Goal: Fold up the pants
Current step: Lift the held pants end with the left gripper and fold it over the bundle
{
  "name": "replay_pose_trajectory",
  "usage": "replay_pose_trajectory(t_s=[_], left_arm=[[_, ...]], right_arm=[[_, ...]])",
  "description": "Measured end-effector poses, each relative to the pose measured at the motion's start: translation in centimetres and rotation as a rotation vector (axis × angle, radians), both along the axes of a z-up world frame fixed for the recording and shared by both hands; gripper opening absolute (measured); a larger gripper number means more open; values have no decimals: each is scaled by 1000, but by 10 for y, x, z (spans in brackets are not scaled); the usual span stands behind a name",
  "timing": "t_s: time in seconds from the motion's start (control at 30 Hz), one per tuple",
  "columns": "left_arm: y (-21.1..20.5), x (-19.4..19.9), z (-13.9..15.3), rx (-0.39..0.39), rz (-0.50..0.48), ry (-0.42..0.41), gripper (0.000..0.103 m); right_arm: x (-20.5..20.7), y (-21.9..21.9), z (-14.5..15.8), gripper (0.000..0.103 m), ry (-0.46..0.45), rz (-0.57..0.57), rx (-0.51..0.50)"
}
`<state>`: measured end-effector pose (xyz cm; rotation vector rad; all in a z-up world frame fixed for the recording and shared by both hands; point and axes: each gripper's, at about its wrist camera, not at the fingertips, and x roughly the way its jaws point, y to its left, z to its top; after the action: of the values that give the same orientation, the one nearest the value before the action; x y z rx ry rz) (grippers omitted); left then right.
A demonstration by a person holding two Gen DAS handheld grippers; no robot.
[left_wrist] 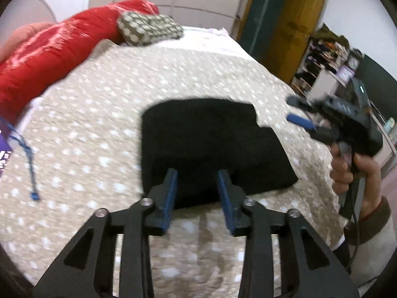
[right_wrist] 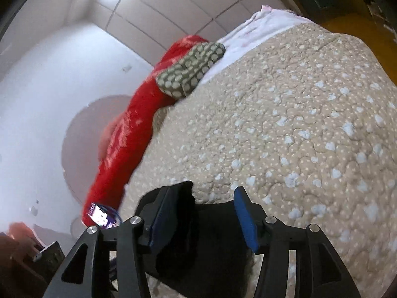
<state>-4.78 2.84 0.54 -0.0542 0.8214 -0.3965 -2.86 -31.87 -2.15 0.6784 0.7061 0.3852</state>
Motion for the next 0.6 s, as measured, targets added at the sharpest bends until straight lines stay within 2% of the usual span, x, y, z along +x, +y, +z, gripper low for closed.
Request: replay_pose_trajectory(t_s=[0.03, 0.13, 0.23, 0.3, 0.33, 0.4, 0.43, 0.5, 0.57, 0.6], left_arm=[[6, 3, 3, -6, 18, -5, 44], [21, 13, 0, -9, 82, 3, 45], [28, 11, -6, -16, 116, 37, 45], [25, 9, -11, -9, 132, 48, 45], [26, 10, -11, -7, 138, 52, 45], [26, 12, -9, -2, 145, 53, 45], [27, 15, -7, -2, 148, 49, 45], [27, 18, -2, -6, 156, 38, 45], [25, 21, 1, -9, 158, 32, 45], [24, 21, 1, -11, 157, 32, 45]], right_arm=[[-2, 5, 0, 55, -8, 19, 7], [2, 30, -5, 56, 23, 102, -15], [13, 62, -17, 56, 69, 157, -105], [17, 79, -26, 54, 102, 138, -159], [15, 86, -25, 38, 85, 121, -174], [8, 100, -14, 15, 38, 151, -205], [2, 103, -6, 10, 8, 154, -225], [-5, 99, 9, 7, -35, 166, -196], [-16, 87, 29, 6, -79, 175, -162], [-26, 79, 37, 6, -95, 166, -176]])
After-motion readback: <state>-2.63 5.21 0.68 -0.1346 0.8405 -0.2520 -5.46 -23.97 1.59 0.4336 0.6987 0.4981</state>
